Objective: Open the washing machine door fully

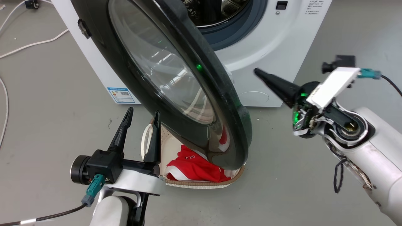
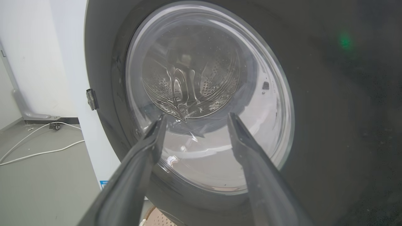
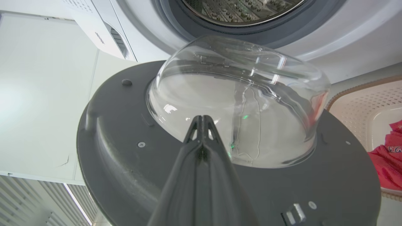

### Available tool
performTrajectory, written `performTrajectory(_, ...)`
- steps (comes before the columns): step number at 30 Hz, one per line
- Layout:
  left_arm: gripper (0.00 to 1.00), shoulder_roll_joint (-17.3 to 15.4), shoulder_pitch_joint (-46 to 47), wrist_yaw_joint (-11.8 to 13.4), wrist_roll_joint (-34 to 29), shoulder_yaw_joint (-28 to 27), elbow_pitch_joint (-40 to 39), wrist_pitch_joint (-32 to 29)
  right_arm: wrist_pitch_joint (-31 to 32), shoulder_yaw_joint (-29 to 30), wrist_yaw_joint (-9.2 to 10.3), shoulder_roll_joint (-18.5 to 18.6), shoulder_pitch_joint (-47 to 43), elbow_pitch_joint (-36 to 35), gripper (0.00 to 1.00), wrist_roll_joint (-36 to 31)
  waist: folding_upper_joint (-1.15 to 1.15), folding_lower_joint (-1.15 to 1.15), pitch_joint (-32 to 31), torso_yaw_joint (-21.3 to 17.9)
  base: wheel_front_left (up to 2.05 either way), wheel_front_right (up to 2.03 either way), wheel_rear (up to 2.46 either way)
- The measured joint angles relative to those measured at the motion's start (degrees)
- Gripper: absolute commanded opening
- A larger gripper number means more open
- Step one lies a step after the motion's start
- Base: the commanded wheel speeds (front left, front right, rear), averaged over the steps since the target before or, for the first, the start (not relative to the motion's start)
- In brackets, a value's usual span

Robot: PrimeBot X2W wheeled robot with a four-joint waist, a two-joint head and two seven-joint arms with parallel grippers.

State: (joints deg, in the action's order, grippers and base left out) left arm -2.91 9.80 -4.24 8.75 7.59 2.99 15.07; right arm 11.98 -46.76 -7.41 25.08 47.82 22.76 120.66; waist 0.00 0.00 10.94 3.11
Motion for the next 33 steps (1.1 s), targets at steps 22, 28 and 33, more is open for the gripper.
performTrajectory(22,1.0,0.0,-1.8,0.8,0.0,-2.9,0.9,0.0,-26.5,21.9,0.0,0.7,-26.2,-8.8,1.0,-14.4,0.0,0.0,-2.9,-3.7,0.0,0.0,0.0)
performTrajectory(28,1.0,0.0,-2.2,1.1,0.0,-3.8,0.8,0.0,-27.1,32.9,0.0,-3.5,-29.1,-5.2,1.0,-32.1,0.0,0.0,-3.3,-4.3,0.0,0.0,0.0)
performTrajectory(33,1.0,0.0,-2.3,1.2,0.0,-4.2,0.8,0.0,-27.1,43.2,0.0,-9.8,-31.8,-5.9,1.0,-56.9,0.0,0.0,-3.7,-4.5,0.0,0.0,0.0)
